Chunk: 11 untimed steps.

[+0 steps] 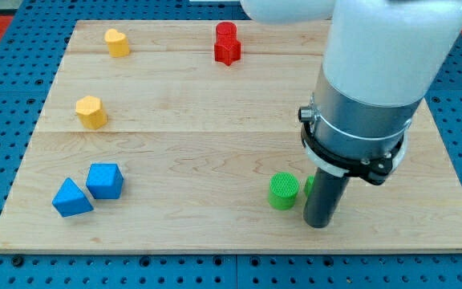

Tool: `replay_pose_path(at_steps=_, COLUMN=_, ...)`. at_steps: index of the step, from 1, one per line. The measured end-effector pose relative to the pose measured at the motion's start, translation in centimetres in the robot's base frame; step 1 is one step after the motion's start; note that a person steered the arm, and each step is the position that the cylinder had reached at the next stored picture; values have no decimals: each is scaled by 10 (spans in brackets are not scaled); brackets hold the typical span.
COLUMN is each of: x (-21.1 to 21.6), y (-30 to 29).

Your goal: Slightly push the green star towards top

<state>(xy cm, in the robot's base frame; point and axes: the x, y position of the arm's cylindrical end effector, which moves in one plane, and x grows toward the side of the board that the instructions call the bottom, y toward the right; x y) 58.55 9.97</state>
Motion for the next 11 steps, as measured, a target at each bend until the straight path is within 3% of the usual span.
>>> replay_pose_path(at_steps=2, x=-12, y=60)
replay_pose_path(at_steps=3, x=-55, y=47)
replay_pose_path(at_steps=4, x=16, y=67)
replay_pose_path(at_steps=5, x=33, y=36)
replay_pose_path(at_steps=8, x=-83, y=9)
replay_pose_path(at_steps=10, x=23, y=16)
replay_pose_path(at_steps=11, x=11, y=-32)
